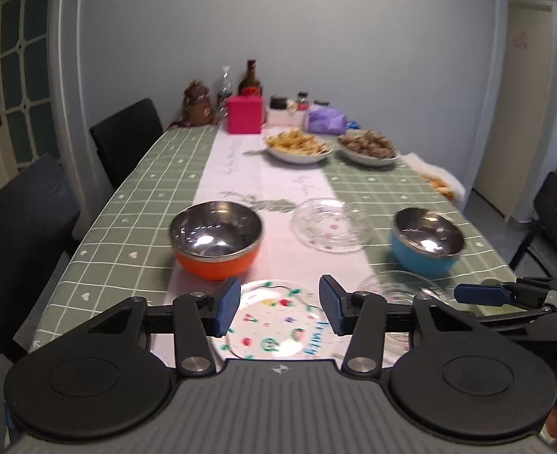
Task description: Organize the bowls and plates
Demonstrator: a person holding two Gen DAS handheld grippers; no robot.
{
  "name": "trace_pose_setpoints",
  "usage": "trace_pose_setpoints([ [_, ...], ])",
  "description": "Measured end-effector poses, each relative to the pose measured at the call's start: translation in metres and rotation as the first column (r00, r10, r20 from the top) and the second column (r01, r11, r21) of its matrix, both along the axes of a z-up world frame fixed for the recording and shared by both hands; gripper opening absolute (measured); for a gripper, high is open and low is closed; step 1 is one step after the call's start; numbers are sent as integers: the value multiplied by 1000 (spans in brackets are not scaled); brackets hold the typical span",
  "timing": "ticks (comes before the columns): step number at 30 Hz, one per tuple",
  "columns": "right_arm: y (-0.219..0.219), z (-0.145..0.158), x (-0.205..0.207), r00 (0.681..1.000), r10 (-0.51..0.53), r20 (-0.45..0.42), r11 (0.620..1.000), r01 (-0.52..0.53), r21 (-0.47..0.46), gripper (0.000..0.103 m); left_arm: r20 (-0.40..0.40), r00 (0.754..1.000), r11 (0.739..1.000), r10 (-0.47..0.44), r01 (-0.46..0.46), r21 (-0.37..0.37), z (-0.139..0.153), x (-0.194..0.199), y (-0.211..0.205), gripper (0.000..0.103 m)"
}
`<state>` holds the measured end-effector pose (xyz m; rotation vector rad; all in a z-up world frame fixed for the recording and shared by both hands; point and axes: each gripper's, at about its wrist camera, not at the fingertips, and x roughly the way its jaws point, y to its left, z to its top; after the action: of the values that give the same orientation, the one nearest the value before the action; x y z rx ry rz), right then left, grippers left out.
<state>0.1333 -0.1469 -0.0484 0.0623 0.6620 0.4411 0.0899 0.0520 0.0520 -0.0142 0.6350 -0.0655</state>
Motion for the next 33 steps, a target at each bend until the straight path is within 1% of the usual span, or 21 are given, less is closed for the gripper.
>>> trace_pose_setpoints([
  [2, 7, -11, 26, 997, -15, -73, 1000, 16, 17, 39, -49, 999, 1000, -6, 7, 22, -13, 21, 10, 46],
  [3, 11, -17, 37, 994, -18, -104, 999, 21, 24, 35, -69, 998, 1000, 1, 0, 19, -21, 28, 14, 46],
  [4, 14, -23, 47, 991, -16, -133, 999, 21, 36, 31, -96, 995, 1000, 6, -6, -3, -29, 36, 19, 46],
  [6, 22, -34, 62, 985, 20, -170, 999, -12, 52, 31, -161, 987, 997, 12, -25, -78, -44, 51, 31, 45],
  [7, 26, -38, 69, 983, 38, -179, 998, -28, 60, 31, -185, 983, 994, 17, -37, -102, -50, 57, 36, 45],
  [10, 33, -53, 91, 967, 61, -246, 993, -34, 111, 31, -219, 975, 992, 44, -68, -104, -67, 72, 50, 39],
  [11, 33, -58, 97, 960, 64, -273, 991, -28, 132, 31, -229, 972, 989, 60, -89, -119, -73, 77, 56, 36],
  [13, 35, -68, 107, 950, 71, -305, 988, -25, 152, 31, -254, 964, 975, 82, -130, -180, -84, 84, 69, 36],
  [14, 36, -71, 110, 948, 70, -311, 988, -24, 150, 31, -269, 959, 963, 95, -157, -219, -90, 87, 76, 36],
  [16, 39, -75, 116, 945, 78, -319, 988, -30, 153, 30, -283, 954, 947, 104, -181, -265, -97, 91, 85, 36],
  [19, 41, -80, 122, 938, 78, -338, 986, -21, 168, 29, -275, 955, 943, 109, -187, -275, -100, 96, 87, 36],
  [21, 40, -85, 125, 932, 80, -353, 985, -19, 172, 24, -289, 950, 939, 115, -199, -281, -104, 99, 88, 36],
  [23, 39, -85, 125, 933, 81, -351, 984, -20, 176, 20, -316, 942, 934, 109, -206, -291, -109, 100, 88, 36],
  [26, 35, -87, 125, 932, 79, -354, 982, -12, 187, 18, -328, 938, 941, 110, -204, -268, -115, 98, 86, 36],
  [28, 33, -88, 124, 928, 82, -362, 979, -7, 203, 17, -336, 935, 940, 109, -207, -272, -118, 96, 87, 36],
  [31, 33, -89, 123, 924, 91, -370, 975, -8, 221, 13, -344, 934, 937, 99, -204, -284, -120, 93, 87, 30],
  [32, 34, -89, 122, 924, 95, -371, 975, -11, 222, 9, -345, 934, 939, 92, -196, -282, -120, 93, 85, 25],
  [33, 35, -90, 122, 923, 92, -373, 976, -10, 218, 8, -340, 935, 943, 96, -196, -271, -119, 92, 83, 20],
])
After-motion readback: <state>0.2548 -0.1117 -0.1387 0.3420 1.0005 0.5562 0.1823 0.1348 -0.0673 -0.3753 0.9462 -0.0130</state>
